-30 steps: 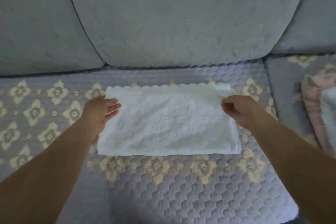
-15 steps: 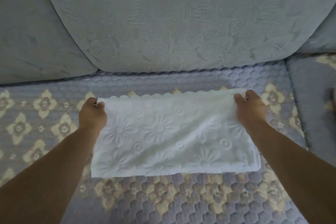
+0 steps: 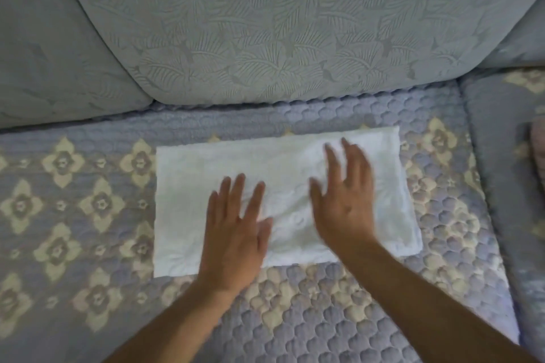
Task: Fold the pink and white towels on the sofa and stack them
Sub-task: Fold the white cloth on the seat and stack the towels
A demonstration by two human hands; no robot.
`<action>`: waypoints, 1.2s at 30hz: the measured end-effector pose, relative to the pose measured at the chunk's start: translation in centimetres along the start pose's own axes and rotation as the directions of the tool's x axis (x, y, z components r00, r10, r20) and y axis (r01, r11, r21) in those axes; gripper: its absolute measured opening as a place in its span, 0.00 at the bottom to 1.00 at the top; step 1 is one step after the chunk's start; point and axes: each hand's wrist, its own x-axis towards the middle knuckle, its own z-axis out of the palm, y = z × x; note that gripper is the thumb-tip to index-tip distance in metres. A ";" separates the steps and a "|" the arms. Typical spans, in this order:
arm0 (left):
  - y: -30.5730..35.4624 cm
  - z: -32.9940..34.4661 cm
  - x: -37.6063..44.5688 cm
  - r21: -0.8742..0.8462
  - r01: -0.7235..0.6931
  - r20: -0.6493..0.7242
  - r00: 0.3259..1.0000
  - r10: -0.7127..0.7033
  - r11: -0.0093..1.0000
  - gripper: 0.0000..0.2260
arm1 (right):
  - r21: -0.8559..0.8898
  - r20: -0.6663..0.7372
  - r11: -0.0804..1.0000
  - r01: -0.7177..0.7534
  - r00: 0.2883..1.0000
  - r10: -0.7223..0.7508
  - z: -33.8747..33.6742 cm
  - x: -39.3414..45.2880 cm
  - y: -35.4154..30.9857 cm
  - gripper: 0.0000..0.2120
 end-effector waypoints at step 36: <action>-13.5 1.8 0.7 -0.439 0.495 -0.115 0.797 -0.593 0.750 0.24 | 0.451 0.100 0.892 0.003 0.993 -0.054 4.5 0.5 -3.3 0.28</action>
